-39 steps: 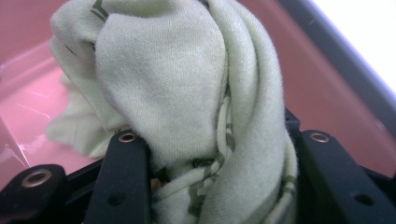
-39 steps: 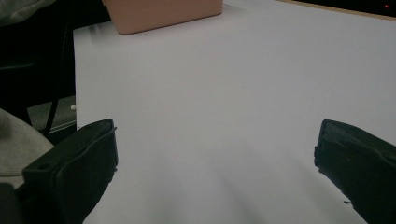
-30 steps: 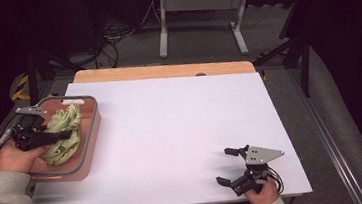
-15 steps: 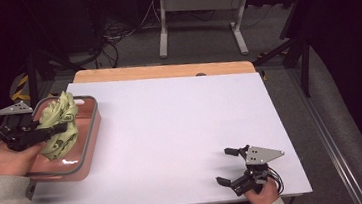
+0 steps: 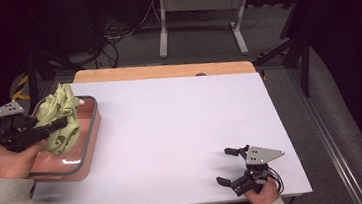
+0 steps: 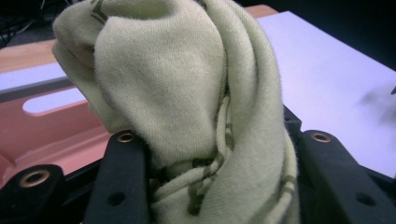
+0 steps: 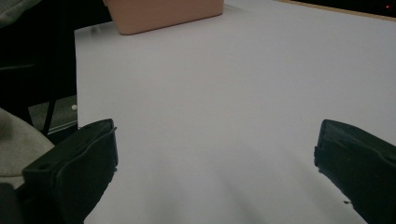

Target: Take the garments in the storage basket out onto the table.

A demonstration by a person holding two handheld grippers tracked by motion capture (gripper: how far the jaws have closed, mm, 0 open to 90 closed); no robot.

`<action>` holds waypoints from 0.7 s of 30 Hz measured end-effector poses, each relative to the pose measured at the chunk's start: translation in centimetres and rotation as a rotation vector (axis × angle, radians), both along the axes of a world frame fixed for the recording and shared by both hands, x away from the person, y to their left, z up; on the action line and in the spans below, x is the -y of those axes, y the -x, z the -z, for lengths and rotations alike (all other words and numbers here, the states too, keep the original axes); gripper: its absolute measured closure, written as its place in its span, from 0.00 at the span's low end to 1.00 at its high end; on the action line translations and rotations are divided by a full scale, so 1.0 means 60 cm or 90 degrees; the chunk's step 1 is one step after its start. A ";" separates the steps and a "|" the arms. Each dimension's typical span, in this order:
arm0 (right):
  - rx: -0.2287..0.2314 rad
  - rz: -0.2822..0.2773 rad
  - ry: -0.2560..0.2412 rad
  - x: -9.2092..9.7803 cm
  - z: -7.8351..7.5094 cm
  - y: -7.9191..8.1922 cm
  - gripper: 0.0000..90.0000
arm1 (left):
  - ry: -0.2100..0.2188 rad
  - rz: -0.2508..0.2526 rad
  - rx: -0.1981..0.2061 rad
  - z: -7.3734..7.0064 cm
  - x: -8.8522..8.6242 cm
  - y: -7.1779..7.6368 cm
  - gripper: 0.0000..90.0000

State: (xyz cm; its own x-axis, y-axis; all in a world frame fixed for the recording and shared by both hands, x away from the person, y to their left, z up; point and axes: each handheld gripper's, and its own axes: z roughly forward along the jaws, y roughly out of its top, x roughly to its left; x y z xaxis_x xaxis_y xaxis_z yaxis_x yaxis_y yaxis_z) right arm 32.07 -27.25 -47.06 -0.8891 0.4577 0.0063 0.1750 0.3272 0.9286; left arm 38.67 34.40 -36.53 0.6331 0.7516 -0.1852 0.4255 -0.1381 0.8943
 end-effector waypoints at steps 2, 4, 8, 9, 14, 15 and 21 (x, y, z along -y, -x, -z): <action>0.000 0.000 -0.001 0.000 0.000 0.000 0.00 | 0.009 0.004 0.011 -0.002 0.000 0.005 0.61; 0.000 0.000 0.000 0.000 0.000 0.000 0.00 | 0.015 0.005 0.019 -0.003 0.002 0.009 0.61; 0.000 -0.001 0.000 0.000 0.000 0.000 0.00 | 0.030 0.016 0.042 -0.005 0.010 0.017 0.61; 0.000 0.000 0.000 0.000 0.000 0.000 0.00 | 0.030 0.018 0.046 -0.006 0.013 0.019 0.61; 0.000 0.000 0.001 0.000 0.000 0.000 0.00 | 0.040 0.029 0.070 -0.010 0.031 0.029 0.61; 0.000 -0.001 0.001 0.000 0.000 0.000 0.00 | 0.043 0.034 0.074 -0.011 0.034 0.030 0.61; -0.001 0.000 0.000 0.000 0.000 0.000 0.00 | 0.042 0.060 0.091 -0.023 0.063 0.038 0.60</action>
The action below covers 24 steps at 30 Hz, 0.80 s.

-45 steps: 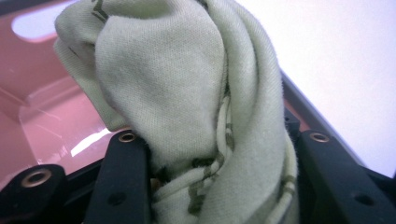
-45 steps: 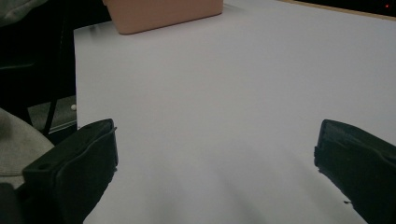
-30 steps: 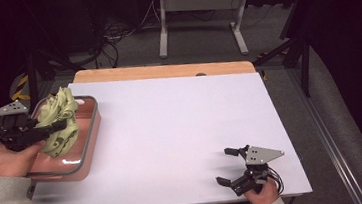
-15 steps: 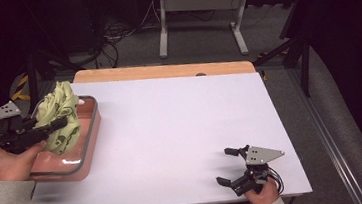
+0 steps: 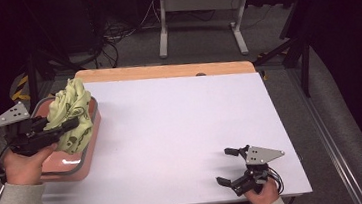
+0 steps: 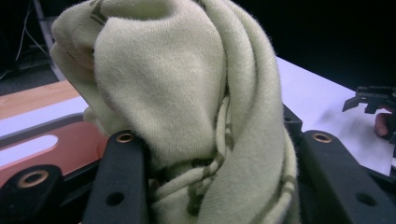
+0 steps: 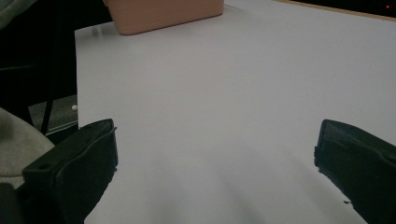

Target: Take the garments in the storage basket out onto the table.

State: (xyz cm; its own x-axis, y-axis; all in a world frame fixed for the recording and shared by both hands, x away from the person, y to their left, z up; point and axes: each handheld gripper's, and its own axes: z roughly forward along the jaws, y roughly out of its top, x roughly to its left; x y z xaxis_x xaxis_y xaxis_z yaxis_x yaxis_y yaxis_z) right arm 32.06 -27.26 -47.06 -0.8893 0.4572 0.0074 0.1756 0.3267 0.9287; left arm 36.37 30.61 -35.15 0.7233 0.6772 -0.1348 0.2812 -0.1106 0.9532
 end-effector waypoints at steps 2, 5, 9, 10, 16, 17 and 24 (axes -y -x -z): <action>0.001 0.000 0.000 0.000 0.000 0.000 0.00 | 0.004 0.010 0.008 -0.005 0.010 0.003 0.60; 0.000 -0.001 -0.001 0.000 0.000 0.000 0.00 | 0.008 0.023 0.015 -0.009 0.021 0.006 0.60; -0.001 -0.001 -0.002 0.000 -0.001 0.001 0.00 | 0.020 0.048 0.021 -0.014 0.042 0.006 0.60; 0.000 -0.001 -0.002 0.001 -0.001 0.001 0.00 | 0.025 0.055 0.023 -0.014 0.048 0.007 0.60; -0.001 -0.002 -0.003 0.001 -0.001 0.000 0.00 | 0.027 0.080 0.029 -0.016 0.075 0.007 0.60; -0.001 -0.002 -0.003 0.001 -0.001 0.000 0.00 | 0.027 0.082 0.030 -0.016 0.078 0.007 0.60; 0.000 -0.003 -0.006 0.002 -0.001 0.001 0.00 | 0.025 0.106 0.033 -0.013 0.112 0.000 0.60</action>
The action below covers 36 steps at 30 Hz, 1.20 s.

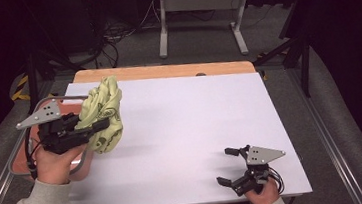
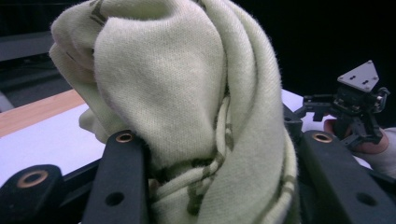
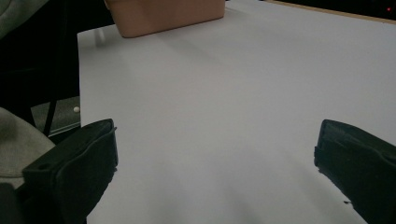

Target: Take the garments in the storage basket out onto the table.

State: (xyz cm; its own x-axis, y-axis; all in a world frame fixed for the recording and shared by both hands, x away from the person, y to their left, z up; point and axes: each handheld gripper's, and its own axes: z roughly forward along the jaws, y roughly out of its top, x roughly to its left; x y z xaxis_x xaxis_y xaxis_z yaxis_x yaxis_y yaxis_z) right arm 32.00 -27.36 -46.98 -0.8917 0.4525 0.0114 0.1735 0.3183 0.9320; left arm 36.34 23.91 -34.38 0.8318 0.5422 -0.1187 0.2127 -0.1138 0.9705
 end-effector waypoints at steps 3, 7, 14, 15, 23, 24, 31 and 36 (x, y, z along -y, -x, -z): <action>0.000 -0.001 0.000 0.000 0.000 0.000 0.00 | 0.003 0.011 0.001 0.001 0.014 -0.003 0.60; 0.000 -0.001 0.000 0.000 0.000 0.000 0.00 | 0.003 0.023 0.003 0.005 0.033 -0.007 0.60; 0.000 -0.003 -0.001 0.000 -0.001 0.000 0.00 | 0.004 0.045 0.006 0.017 0.068 -0.015 0.60; 0.000 -0.003 -0.001 0.001 -0.001 0.000 0.00 | 0.006 0.049 0.004 0.018 0.073 -0.015 0.60; 0.001 -0.006 -0.002 0.002 -0.002 0.000 0.00 | -0.004 0.056 0.018 0.031 0.112 -0.020 0.59; 0.001 -0.006 -0.002 0.002 -0.002 0.000 0.00 | -0.005 0.056 0.018 0.033 0.116 -0.020 0.60; 0.001 -0.007 -0.002 0.002 -0.002 0.000 0.00 | 0.004 0.060 0.013 0.052 0.144 -0.027 0.59; 0.001 -0.007 -0.002 0.003 -0.002 0.000 0.00 | -0.003 0.050 0.011 0.065 0.162 -0.032 0.59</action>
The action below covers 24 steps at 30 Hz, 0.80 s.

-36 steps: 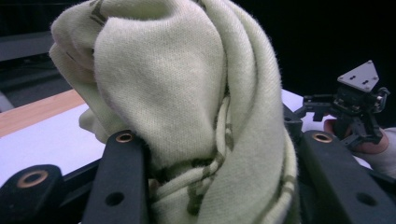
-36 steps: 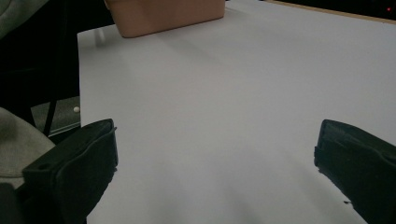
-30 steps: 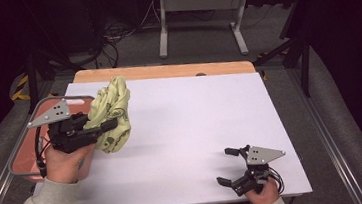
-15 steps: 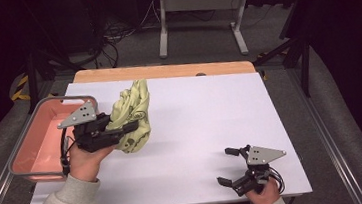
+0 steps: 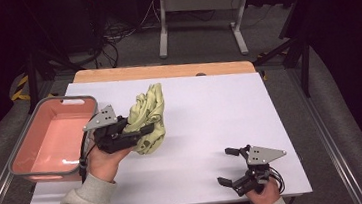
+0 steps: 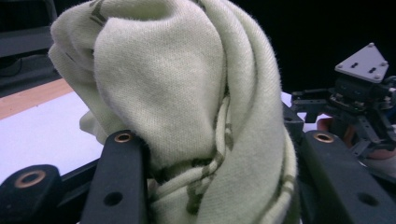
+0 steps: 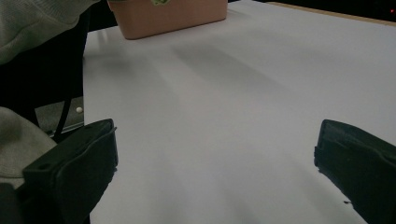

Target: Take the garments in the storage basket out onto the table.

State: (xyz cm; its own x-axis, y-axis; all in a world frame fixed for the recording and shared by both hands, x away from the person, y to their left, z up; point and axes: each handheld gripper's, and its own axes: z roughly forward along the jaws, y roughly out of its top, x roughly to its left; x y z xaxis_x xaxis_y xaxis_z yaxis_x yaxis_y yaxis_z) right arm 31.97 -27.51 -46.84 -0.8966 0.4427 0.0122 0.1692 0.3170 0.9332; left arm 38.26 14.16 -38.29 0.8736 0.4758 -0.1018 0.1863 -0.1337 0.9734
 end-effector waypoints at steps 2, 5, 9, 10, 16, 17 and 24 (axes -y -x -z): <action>0.000 -0.001 0.000 0.000 0.000 0.000 0.00 | -0.003 -0.011 0.002 0.005 0.008 0.000 0.59; -0.001 -0.001 0.000 0.000 0.000 0.000 0.00 | -0.007 -0.013 -0.002 0.012 0.018 -0.001 0.59; 0.000 -0.001 -0.001 0.001 0.000 0.000 0.00 | -0.014 -0.008 -0.008 0.023 0.033 -0.003 0.59; 0.000 -0.001 -0.001 0.001 -0.001 0.000 0.00 | -0.015 -0.007 -0.012 0.027 0.037 -0.004 0.59; 0.001 -0.003 -0.001 0.000 -0.001 0.001 0.00 | -0.024 -0.012 -0.022 0.040 0.054 -0.008 0.59; 0.001 -0.003 -0.001 0.001 -0.001 0.001 0.00 | -0.025 -0.012 -0.023 0.043 0.056 -0.009 0.59; 0.001 -0.003 -0.001 0.001 -0.001 0.001 0.00 | -0.041 -0.015 -0.032 0.057 0.071 -0.015 0.59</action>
State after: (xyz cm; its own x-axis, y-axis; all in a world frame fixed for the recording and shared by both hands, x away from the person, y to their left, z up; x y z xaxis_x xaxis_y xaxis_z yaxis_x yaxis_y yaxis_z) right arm 31.94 -27.57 -46.79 -0.8988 0.4382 0.0111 0.1660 0.3169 0.9338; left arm 39.14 9.90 -41.71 0.8569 0.5029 -0.1133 0.2382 -0.1915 0.9521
